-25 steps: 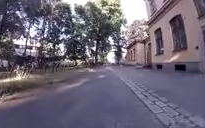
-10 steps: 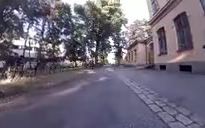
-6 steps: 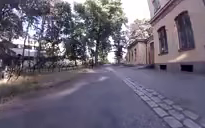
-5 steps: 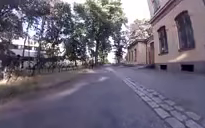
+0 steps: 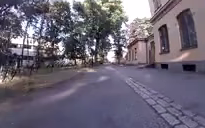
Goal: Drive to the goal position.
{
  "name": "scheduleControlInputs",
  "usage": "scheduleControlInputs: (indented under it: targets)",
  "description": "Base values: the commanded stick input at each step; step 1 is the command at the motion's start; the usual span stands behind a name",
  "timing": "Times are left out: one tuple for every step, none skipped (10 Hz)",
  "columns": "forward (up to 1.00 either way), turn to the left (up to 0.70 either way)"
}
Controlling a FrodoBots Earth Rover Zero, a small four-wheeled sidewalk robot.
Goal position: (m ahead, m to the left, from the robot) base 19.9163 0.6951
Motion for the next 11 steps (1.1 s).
scheduleControlInputs:
  targets:
    - [0.45, 0.00]
    - [0.45, 0.00]
    - [0.45, 0.00]
    - [0.45, 0.00]
    - [0.45, 0.00]
    - [0.45, 0.00]
    - [0.45, 0.00]
    - [0.45, 0.00]
    - [0.45, 0.00]
    - [0.45, 0.00]
    - [0.45, 0.00]
